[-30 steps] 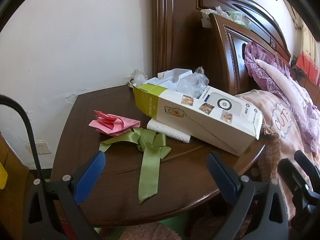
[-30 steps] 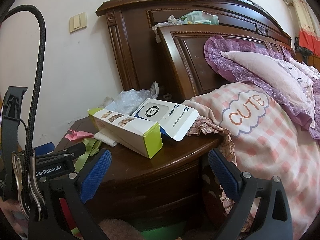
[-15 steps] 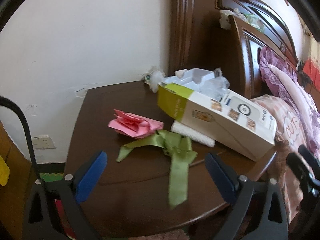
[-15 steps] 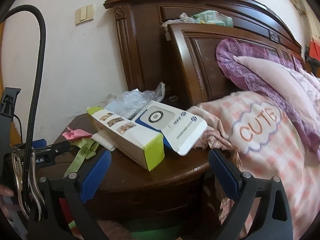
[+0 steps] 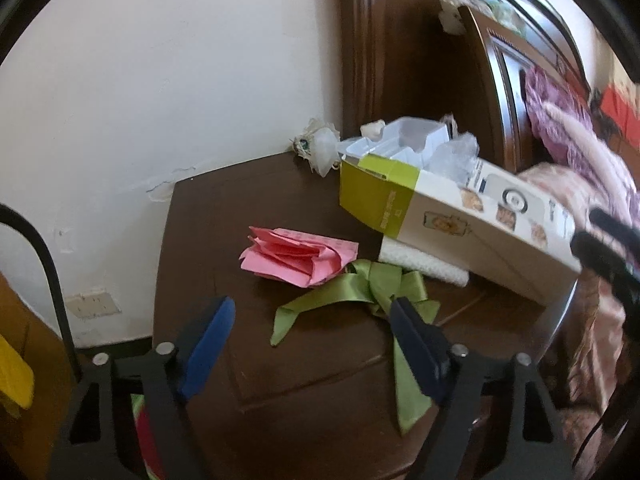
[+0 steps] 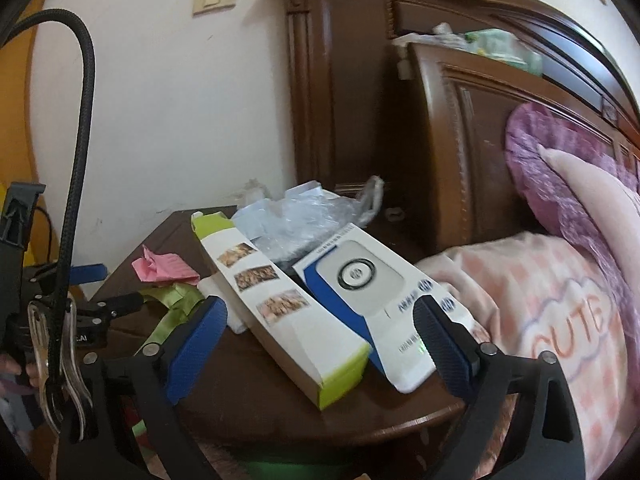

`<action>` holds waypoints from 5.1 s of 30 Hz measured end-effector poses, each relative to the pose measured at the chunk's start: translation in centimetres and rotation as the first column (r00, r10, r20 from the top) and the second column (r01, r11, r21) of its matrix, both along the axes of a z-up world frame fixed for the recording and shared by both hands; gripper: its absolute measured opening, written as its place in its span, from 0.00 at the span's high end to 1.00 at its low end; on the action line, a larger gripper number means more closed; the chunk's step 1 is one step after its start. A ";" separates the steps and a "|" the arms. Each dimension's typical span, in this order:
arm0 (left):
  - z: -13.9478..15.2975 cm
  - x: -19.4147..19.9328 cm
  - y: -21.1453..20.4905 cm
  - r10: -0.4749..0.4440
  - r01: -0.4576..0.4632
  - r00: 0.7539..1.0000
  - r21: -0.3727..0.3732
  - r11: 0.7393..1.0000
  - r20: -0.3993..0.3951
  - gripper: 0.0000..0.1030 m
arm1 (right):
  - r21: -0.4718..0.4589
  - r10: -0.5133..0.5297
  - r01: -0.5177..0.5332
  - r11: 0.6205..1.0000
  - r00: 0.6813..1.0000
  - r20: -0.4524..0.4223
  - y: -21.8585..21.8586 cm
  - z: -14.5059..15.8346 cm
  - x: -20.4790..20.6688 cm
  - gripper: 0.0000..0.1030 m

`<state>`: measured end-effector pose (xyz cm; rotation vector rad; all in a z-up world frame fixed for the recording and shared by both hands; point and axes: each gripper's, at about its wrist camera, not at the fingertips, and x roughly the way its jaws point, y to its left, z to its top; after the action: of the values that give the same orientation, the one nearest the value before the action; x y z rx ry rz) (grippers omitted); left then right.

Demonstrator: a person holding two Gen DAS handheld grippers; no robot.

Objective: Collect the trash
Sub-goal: 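Move the left tool toward the pink paper stack on the nightstand, then close the left gripper on the pink papers while the right gripper grasps the white photo box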

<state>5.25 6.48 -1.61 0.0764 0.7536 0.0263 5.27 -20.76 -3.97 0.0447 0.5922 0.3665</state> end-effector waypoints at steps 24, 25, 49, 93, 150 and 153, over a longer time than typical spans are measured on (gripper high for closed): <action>-0.3 7.9 1.8 -0.088 0.089 0.992 0.010 0.996 -0.087 0.42 | -0.133 0.132 -0.146 0.980 0.985 -0.108 4.5 -2.0 4.0 0.35; -0.6 8.1 1.6 -0.082 0.085 0.992 0.031 0.996 -0.091 0.43 | -0.134 0.131 -0.145 0.980 0.985 -0.109 4.5 -2.0 4.0 0.35; -3.0 9.5 4.3 0.016 -0.029 0.988 -0.079 0.996 -0.152 0.12 | -0.113 0.116 -0.130 0.985 0.986 -0.120 4.5 -1.8 4.2 0.35; -2.2 8.5 4.6 0.085 -0.152 0.980 -0.395 0.906 -0.181 0.83 | -0.083 0.237 -0.247 0.965 0.964 -0.118 3.6 -1.5 5.0 0.41; -2.2 7.6 2.6 -0.147 0.069 0.976 -0.409 0.910 -0.163 0.41 | -0.088 0.221 -0.244 0.966 0.951 -0.216 8.8 -2.4 5.7 0.61; -2.7 7.3 2.7 -0.137 0.059 0.978 -0.427 0.902 -0.154 0.40 | -0.082 0.220 -0.243 0.967 0.950 -0.220 9.0 -2.9 5.9 0.61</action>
<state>12.57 9.22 -4.26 -0.3000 0.9226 -0.2444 11.19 -11.74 -6.92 -0.0926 0.8288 0.5626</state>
